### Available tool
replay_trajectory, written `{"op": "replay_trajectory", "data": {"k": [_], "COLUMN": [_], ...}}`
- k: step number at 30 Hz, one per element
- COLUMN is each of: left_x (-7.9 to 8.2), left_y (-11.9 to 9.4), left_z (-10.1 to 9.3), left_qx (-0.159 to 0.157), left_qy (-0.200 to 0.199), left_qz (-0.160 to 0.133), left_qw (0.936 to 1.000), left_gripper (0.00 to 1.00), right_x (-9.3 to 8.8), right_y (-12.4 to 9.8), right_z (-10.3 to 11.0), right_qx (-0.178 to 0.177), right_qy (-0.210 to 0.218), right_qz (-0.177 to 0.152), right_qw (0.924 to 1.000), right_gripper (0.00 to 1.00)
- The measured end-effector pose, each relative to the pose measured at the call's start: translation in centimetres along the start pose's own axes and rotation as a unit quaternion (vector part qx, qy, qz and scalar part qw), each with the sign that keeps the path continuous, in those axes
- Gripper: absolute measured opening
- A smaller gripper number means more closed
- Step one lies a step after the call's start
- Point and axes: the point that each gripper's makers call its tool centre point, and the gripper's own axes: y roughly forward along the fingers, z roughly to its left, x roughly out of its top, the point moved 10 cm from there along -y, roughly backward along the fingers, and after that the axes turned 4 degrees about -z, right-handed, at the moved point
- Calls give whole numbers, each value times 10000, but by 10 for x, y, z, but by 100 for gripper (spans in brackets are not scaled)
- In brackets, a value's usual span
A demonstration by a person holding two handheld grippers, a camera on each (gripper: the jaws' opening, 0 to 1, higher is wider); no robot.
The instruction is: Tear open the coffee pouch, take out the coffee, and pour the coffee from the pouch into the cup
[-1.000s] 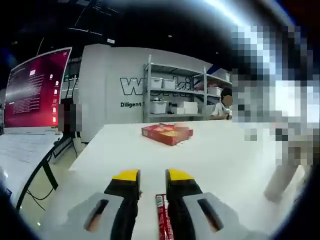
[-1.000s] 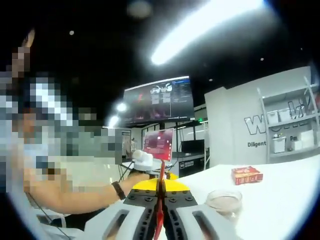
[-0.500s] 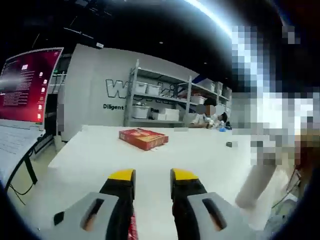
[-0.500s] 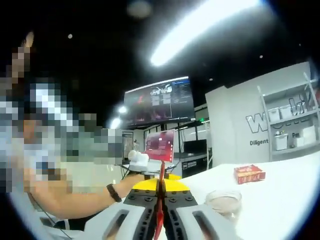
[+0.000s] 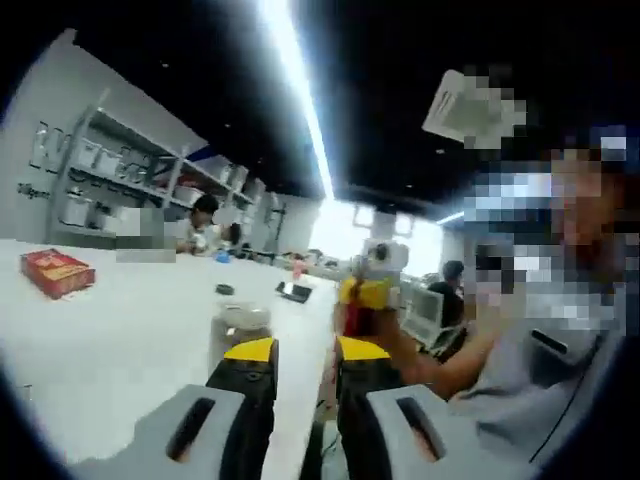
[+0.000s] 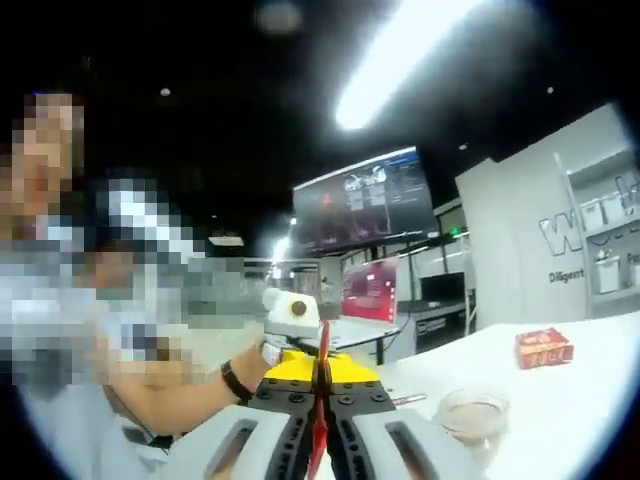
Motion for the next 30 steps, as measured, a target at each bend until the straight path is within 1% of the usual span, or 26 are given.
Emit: {"op": "replay_trajectory", "data": {"k": [1,2,4,6,7,10,13,16,18,20,22,24,26,27,28,29,30], "left_x": [0,-1,-5,-10,-13,-20,-30,-35,-39,-42,-46,-46,-44,-42,-42,-40,-39], "left_y": [3,10,20,26,30,41,50,55,56,56,55,55,57,57,57,56,56], "left_z": [-4,-10,-17,-21,-23,-31,-29,-26,-26,-26,-26,-27,-30,-32,-33,-33,-33], "left_qx": [-60,-68,-127,-194,-305,-457,-427,-328,-363,-400,-361,-351,-261,-230,-185,-102,-81], "left_qy": [40,77,204,247,252,216,274,215,146,68,57,-22,-46,-59,-46,-49,-74], "left_qz": [25,71,169,260,261,268,387,344,259,250,231,165,176,213,210,158,116], "left_qw": [10000,9999,9996,9992,9989,9984,9980,9986,9989,9989,9991,9992,9995,9995,9996,9998,9999], "left_gripper": [24,24,24,24,24,25,24,22,18,15,13,12,12,12,12,11,11], "right_x": [0,0,0,0,0,1,4,8,10,12,14,14,14,14,14,13,10], "right_y": [0,0,0,-1,-1,-3,-6,-9,-11,-13,-15,-16,-16,-15,-15,-16,-16], "right_z": [1,2,4,6,7,7,7,9,10,9,7,4,3,3,2,1,3], "right_qx": [98,170,296,357,366,365,438,526,532,498,470,419,514,566,578,592,706], "right_qy": [61,100,165,205,205,206,300,374,370,344,327,328,413,349,332,501,739], "right_qz": [45,-25,-17,-49,-48,-50,-155,-286,-315,-339,-385,-419,-479,-549,-737,-845,-823], "right_qw": [9999,9998,9994,9991,9991,9991,9985,9975,9974,9976,9976,9977,9967,9963,9950,9934,9913], "right_gripper": [2,2,2,2,2,2,2,2,2,2,3,3,4,4,7,12,16]}}
